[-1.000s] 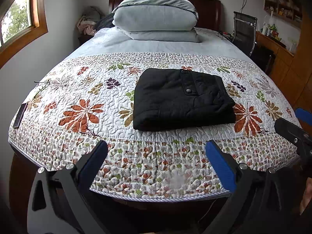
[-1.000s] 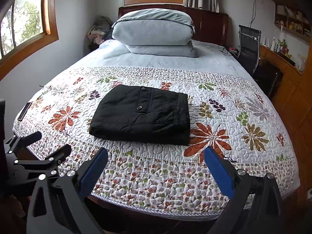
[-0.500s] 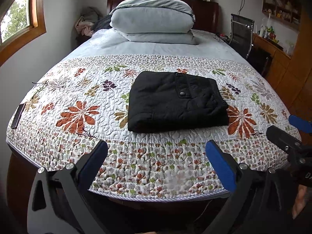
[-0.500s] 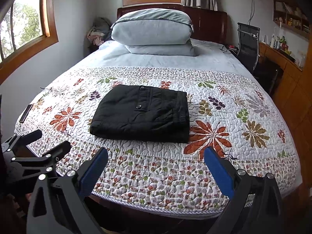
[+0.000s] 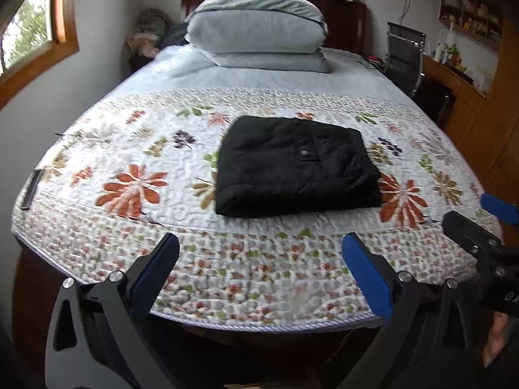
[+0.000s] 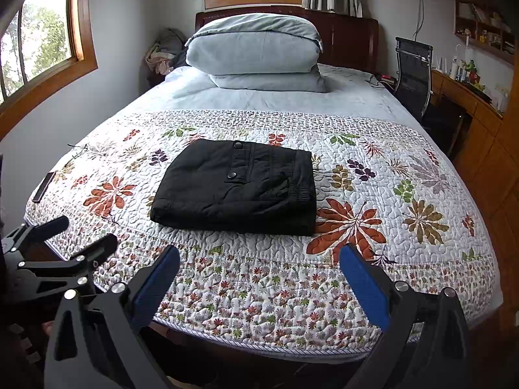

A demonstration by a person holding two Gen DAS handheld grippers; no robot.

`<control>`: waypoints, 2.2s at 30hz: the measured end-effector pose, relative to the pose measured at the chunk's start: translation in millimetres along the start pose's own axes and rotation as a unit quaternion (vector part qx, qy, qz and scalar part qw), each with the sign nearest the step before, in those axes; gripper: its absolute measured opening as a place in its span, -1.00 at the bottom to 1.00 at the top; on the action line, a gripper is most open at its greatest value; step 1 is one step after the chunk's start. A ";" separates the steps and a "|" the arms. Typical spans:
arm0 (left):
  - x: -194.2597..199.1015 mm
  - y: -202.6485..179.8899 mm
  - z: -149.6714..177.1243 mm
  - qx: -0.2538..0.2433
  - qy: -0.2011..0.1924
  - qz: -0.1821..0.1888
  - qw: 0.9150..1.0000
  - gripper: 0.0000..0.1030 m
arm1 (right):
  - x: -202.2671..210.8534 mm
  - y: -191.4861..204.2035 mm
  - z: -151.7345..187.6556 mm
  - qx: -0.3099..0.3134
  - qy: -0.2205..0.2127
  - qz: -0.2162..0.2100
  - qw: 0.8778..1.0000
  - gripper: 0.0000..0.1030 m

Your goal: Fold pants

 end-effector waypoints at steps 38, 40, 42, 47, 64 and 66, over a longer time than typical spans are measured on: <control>1.9 -3.0 1.9 -0.007 0.004 0.002 1.000 0.94 | -0.8 -9.2 1.2 -0.010 -0.003 0.009 1.000 0.93; 1.7 -3.8 1.8 -0.009 0.005 0.002 1.000 0.94 | -1.1 -10.0 1.5 -0.011 -0.002 0.010 1.000 0.93; 2.6 -4.6 2.3 -0.011 0.004 0.002 1.000 0.94 | -2.5 -10.6 2.4 -0.010 0.000 0.011 1.000 0.93; 4.4 -4.4 2.2 -0.012 0.004 0.001 1.000 0.94 | -3.5 -11.5 3.0 -0.011 -0.001 0.011 1.000 0.93; 3.2 -6.6 3.6 -0.016 0.009 -0.002 1.000 0.94 | -11.2 -11.2 2.2 -0.007 -0.003 0.009 1.000 0.93; 2.9 -6.1 3.9 -0.015 0.009 -0.003 1.000 0.94 | -10.3 -10.2 2.4 -0.006 -0.004 0.009 1.000 0.93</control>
Point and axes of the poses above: each gripper's, at about its wrist camera, not at the fingertips, and x roughly against the way its jaws point, y to its left, z to its underside, the point moved 7 cm from there along -x, roughly the way its jaws point, and after that the axes turned 9 degrees about y, right-handed, at the moved point
